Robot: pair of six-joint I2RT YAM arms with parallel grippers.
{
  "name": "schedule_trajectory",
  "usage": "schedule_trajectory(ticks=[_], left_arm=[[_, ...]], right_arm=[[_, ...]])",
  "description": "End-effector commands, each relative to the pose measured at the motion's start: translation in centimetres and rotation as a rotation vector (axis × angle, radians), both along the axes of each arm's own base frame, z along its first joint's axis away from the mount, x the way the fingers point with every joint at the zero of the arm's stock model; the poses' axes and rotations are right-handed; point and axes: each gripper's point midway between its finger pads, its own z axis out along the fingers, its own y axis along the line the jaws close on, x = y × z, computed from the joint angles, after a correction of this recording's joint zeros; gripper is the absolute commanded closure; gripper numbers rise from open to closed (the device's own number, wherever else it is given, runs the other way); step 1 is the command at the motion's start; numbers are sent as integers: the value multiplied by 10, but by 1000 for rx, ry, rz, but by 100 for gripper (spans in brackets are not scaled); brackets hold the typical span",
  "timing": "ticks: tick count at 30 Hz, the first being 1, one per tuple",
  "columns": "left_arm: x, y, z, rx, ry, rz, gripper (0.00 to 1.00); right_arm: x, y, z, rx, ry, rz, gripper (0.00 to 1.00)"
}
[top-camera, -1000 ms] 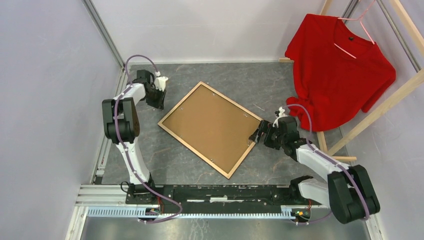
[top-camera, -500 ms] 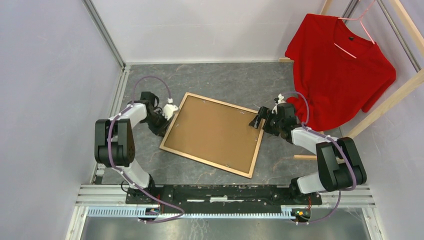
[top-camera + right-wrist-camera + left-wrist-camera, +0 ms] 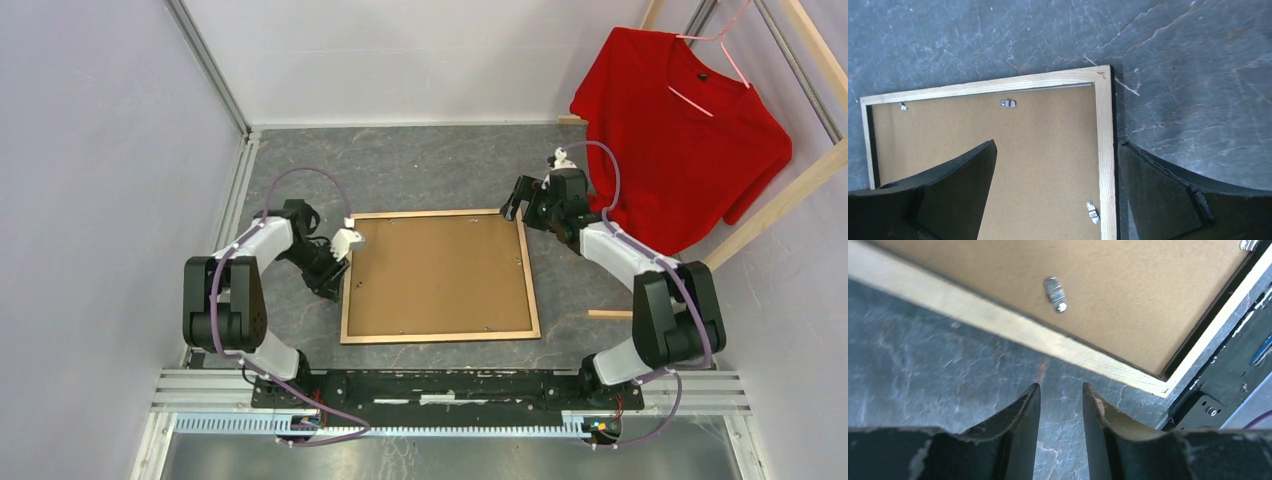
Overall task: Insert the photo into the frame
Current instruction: Adjust the photo frame at the center of the board, then install the photo frame at the center of the board.
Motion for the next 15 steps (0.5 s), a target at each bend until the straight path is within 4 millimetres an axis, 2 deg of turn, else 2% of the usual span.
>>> schedule_trajectory(ticks=[1, 3, 6, 8, 11, 15], left_arm=[[29, 6, 16, -79, -41, 113, 54], [39, 1, 19, -124, -26, 174, 50], [52, -7, 21, -186, 12, 250, 49], [58, -12, 22, -225, 31, 269, 47], [61, -15, 18, -245, 52, 272, 44], [64, -14, 8, -240, 78, 280, 46]], right_arm=[[-1, -11, 41, -61, -128, -59, 2], [-9, 8, 52, -41, -170, -10, 2], [-29, 65, 60, 17, -226, 140, 2], [-47, 104, 57, 46, -241, 253, 3], [-67, 143, 48, 112, -249, 347, 9], [-91, 194, 39, 178, -234, 460, 15]])
